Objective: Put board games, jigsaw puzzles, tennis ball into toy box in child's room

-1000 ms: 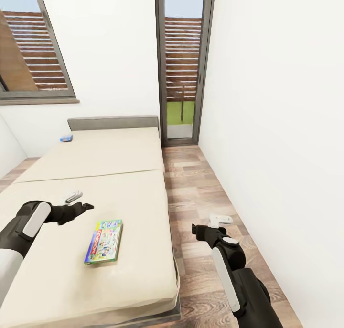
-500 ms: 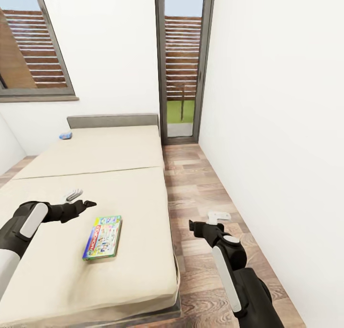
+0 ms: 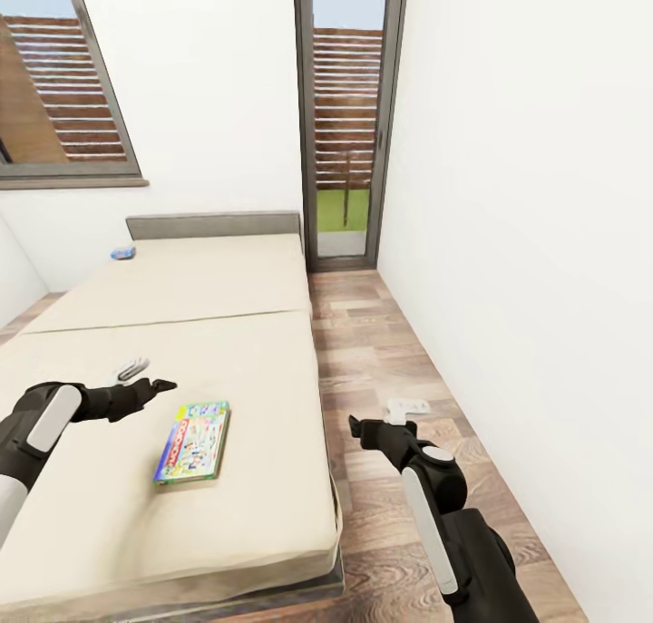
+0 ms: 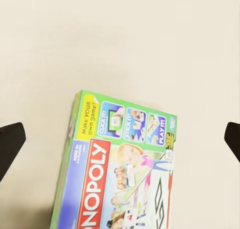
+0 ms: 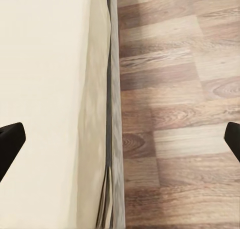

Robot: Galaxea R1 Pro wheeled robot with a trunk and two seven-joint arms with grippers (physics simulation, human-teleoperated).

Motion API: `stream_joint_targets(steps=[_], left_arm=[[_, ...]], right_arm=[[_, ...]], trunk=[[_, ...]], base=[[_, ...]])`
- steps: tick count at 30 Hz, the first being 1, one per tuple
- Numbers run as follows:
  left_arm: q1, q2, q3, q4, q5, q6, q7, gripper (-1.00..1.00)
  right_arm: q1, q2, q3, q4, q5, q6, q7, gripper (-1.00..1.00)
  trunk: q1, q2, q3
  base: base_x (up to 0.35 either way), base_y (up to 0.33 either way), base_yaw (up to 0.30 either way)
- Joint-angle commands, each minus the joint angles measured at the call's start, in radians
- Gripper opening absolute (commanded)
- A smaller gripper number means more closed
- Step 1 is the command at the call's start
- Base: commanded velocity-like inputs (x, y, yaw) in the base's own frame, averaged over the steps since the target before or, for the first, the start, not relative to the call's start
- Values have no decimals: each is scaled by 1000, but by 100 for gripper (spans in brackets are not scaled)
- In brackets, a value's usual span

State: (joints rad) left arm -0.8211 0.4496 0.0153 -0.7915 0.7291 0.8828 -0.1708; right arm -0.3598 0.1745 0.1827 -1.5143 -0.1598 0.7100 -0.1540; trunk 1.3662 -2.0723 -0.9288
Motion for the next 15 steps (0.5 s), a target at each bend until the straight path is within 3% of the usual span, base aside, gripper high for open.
stream_joint_targets(steps=[1, 8, 15], left_arm=[[0, 0, 4, 0, -6, 2, -7, 100], [0, 1, 12, 17, -5, -61, -9, 100], [0, 2, 13, 31, -6, -76, -26, 100]], right_arm=[[-1, 0, 2, -4, -10, 3, -9, 100], [26, 0, 36, -39, -10, 2, -6, 100], [43, 0, 48, -47, -10, 0, -6, 100]], trunk=[[4, -8, -4], [31, -57, -26], [57, -106, -48]], base=[[0, 0, 0], [0, 0, 0], [0, 0, 0]])
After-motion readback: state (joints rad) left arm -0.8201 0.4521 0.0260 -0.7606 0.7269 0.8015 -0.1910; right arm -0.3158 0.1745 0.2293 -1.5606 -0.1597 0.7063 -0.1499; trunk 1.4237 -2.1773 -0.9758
